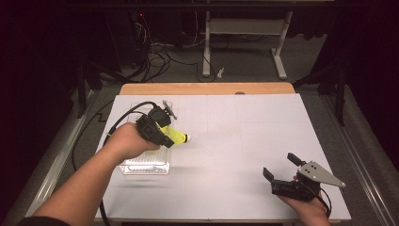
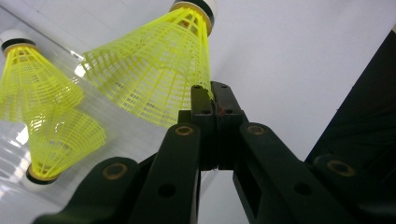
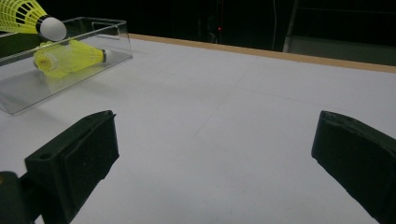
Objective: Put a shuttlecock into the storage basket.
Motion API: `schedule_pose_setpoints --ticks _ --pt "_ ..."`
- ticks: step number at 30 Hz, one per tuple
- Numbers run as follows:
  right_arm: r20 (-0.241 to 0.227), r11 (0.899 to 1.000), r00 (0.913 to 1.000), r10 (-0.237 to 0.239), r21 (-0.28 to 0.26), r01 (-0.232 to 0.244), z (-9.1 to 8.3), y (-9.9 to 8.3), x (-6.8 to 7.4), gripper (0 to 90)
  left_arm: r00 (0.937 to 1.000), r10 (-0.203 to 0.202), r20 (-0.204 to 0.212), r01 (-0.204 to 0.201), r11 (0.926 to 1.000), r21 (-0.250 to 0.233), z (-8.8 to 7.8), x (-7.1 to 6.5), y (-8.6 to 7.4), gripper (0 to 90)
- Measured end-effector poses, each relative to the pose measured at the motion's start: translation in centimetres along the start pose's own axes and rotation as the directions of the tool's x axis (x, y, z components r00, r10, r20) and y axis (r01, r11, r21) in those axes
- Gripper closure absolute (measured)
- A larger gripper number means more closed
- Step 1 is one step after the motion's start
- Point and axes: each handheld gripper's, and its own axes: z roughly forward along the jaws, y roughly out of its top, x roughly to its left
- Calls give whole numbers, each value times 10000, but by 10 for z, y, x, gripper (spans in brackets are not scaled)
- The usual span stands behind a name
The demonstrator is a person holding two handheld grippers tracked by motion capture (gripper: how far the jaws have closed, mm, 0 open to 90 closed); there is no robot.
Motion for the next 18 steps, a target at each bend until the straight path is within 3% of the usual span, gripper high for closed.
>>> schedule_pose_setpoints --ticks 18 --pt "8 10000 10000 -26 6 26 0 0 1 14 9979 -474 -450 466 9987 -183 -21 33 -11 900"
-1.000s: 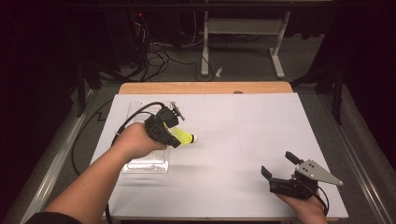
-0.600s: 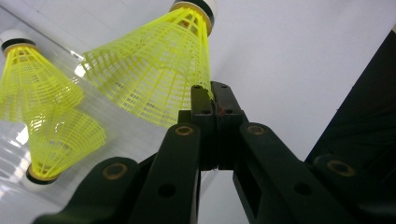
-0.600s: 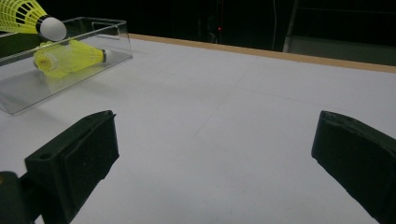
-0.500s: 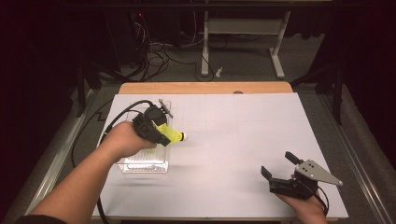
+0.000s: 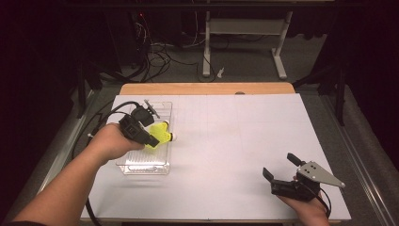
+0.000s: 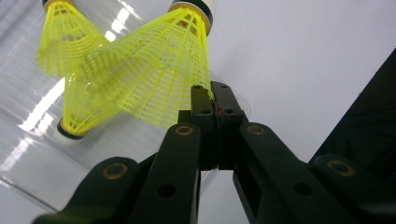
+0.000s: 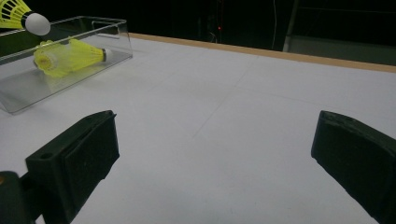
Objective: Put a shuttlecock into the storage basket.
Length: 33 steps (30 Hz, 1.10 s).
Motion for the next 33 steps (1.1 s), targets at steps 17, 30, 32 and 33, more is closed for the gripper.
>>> schedule_pose_setpoints --ticks 17,30,32,33 --pt "-15 9999 10000 -21 99 22 2 -1 1 17 9996 -249 -114 246 9995 -200 -15 20 -9 900" --pt "-3 9999 10000 13 150 -13 2 -2 1 18 9996 -274 -114 272 9995 -174 -18 26 -14 900" --pt "-10 9999 10000 -6 166 6 3 -2 1 18 9996 -260 -98 258 9996 -149 -17 26 -15 900" --pt "-28 9999 10000 -9 164 9 3 -2 2 18 9996 -265 -78 264 9996 -139 -16 27 -16 900"
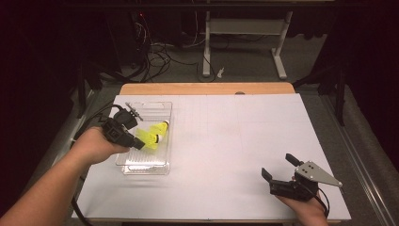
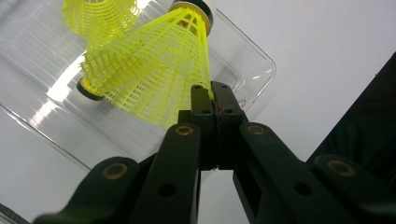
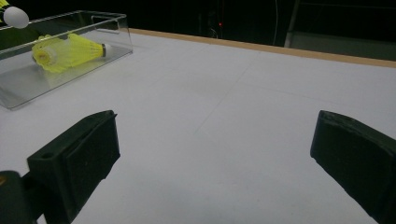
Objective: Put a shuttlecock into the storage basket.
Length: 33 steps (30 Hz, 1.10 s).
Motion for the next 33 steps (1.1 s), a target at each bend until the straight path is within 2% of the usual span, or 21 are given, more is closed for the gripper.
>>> schedule_pose_setpoints --ticks 9,26,33 --pt "5 10000 10000 -1 14 1 0 0 0 18 10000 28 -94 -27 10000 60 6 1 -3 900" --pt "26 10000 10000 10 24 -10 0 0 -1 19 9996 262 -77 -258 9985 485 19 5 -11 900" --pt "12 10000 10000 -23 40 23 0 -1 0 19 9999 126 -33 -124 9982 595 26 8 -16 900"
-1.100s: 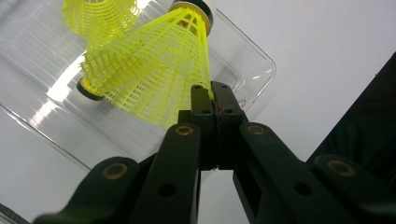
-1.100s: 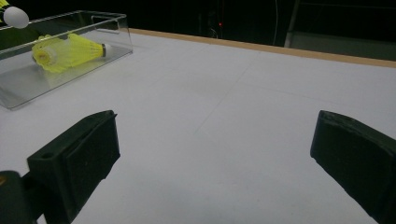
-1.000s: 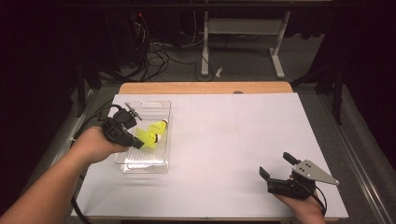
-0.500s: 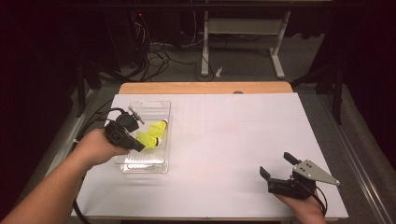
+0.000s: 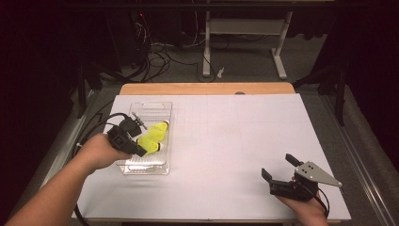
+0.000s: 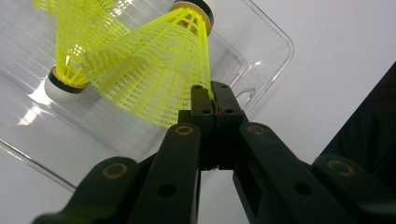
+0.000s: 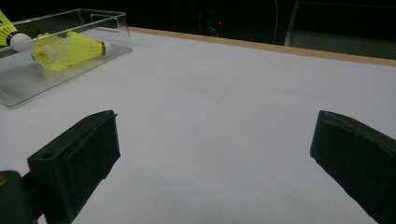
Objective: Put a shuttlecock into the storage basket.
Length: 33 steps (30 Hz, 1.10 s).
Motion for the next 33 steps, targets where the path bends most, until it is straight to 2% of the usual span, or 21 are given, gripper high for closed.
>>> schedule_pose_setpoints --ticks 8,17,33 --pt "18 10000 10000 15 8 -15 0 0 0 21 10000 82 42 -83 9998 206 8 0 -6 900" --pt "6 10000 10000 2 16 -2 0 0 0 22 9999 -2 117 -3 9988 489 19 5 -14 900" --pt "18 10000 10000 25 48 -25 0 0 0 23 9994 -323 159 313 9976 613 31 13 -20 900"
